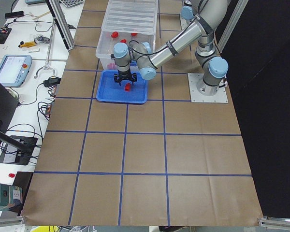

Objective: Place red block in blue tray from box

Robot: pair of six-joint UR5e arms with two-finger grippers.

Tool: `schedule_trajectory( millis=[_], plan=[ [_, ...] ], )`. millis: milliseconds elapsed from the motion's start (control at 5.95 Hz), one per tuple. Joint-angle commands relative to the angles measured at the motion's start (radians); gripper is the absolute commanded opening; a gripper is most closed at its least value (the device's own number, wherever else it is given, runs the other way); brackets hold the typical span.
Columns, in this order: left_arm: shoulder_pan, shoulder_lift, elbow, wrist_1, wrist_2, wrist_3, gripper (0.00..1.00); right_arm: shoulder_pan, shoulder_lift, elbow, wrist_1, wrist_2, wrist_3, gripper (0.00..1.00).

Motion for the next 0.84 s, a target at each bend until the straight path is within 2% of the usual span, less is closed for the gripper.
schedule_trajectory(
  millis=[0, 336, 672],
  plan=[
    [-0.015, 0.078, 0.088, -0.231, -0.002, -0.071, 0.91, 0.007, -0.007, 0.009, 0.007, 0.036, 0.003, 1.00],
    [-0.049, 0.172, 0.181, -0.459, -0.012, -0.229, 0.98, 0.011, -0.010, 0.023, 0.007, 0.054, 0.003, 1.00],
    [-0.145, 0.214, 0.357, -0.715, -0.014, -0.409, 0.98, 0.011, -0.030, 0.027, 0.036, 0.106, 0.005, 1.00]
  ],
)
